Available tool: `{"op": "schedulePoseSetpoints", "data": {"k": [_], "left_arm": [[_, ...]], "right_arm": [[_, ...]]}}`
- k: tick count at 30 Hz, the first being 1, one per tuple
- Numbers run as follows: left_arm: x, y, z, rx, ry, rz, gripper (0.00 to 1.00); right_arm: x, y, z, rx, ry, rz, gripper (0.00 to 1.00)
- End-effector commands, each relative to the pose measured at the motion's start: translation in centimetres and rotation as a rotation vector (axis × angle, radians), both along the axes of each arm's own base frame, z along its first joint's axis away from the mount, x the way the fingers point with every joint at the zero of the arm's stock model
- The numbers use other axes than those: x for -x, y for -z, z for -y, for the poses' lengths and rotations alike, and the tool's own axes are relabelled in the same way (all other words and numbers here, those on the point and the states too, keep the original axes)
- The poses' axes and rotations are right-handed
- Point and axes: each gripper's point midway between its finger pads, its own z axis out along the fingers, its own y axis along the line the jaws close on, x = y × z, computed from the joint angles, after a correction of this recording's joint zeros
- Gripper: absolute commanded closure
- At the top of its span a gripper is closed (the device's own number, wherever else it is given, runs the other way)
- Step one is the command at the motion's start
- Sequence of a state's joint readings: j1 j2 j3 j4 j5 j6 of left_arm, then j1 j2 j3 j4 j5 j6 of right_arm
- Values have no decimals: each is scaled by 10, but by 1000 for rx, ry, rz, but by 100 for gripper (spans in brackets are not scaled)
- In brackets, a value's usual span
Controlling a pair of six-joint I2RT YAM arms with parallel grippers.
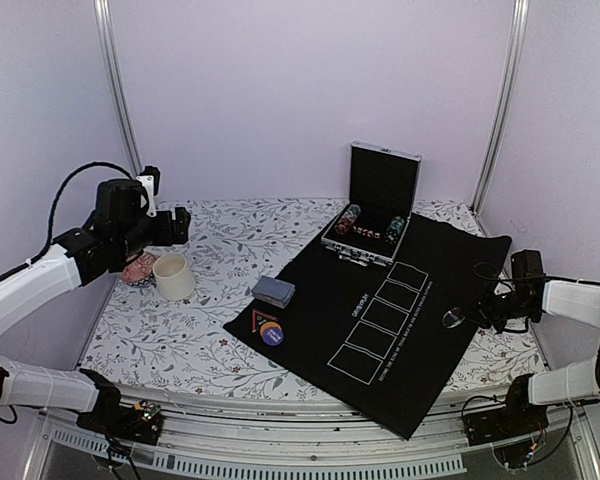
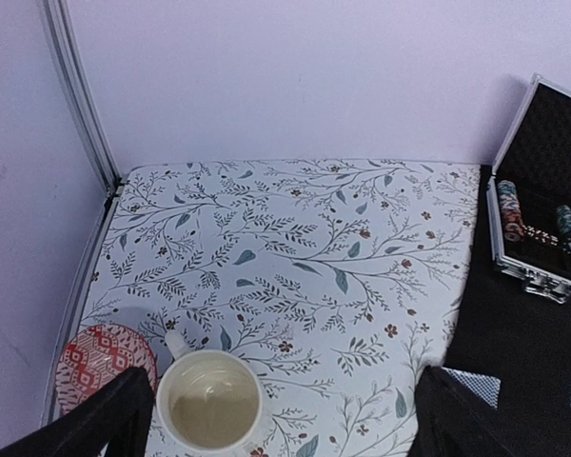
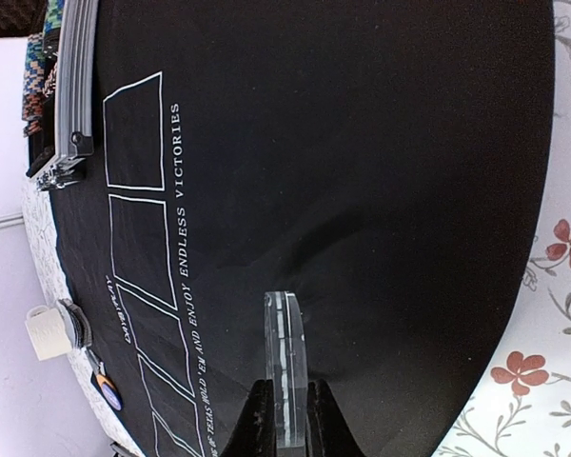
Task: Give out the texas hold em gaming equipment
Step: Place the dealer button on the poker table mat.
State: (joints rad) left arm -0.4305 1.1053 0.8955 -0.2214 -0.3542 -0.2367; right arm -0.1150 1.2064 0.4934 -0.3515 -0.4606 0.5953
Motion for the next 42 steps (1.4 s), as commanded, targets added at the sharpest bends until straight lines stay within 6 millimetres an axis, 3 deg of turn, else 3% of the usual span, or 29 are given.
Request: {"op": "schedulePoseSetpoints", "data": {"k": [1, 9, 12, 14, 20, 25, 27, 29, 35, 40, 42], "left_arm": [[-1, -3, -4, 10, -4, 17, 2], [-1, -4, -4, 15, -3, 20, 2], [-1, -5, -5, 16, -5, 23, 2], [-1, -5, -5, 17, -4, 22, 2], [-1, -5, -6, 18, -5, 23, 2], [-2, -3, -5, 23, 1, 21, 2], [-2, 0, -3, 25, 12, 12, 2], [-4, 3, 2, 21, 39, 1, 2], [2, 8, 48, 45, 304, -35, 2], [32, 29, 98, 107, 548, -124, 2], [51, 43, 122, 58, 627, -162, 2]], "right_arm": [[9, 9, 16, 64, 56, -31, 98], [14, 7, 29, 85, 102, -31, 95], [16, 9, 33, 97, 116, -41, 83], [15, 6, 37, 111, 127, -36, 65], [5, -23, 57, 210, 188, 8, 47], [-16, -69, 57, 248, 138, 114, 37], [-24, -86, 45, 270, 98, 165, 36], [-32, -99, 21, 298, 27, 204, 35], [-51, -104, -68, 342, -293, 241, 34], [-57, -107, -140, 350, -548, 311, 30], [-56, -109, -162, 339, -626, 346, 23]]}}
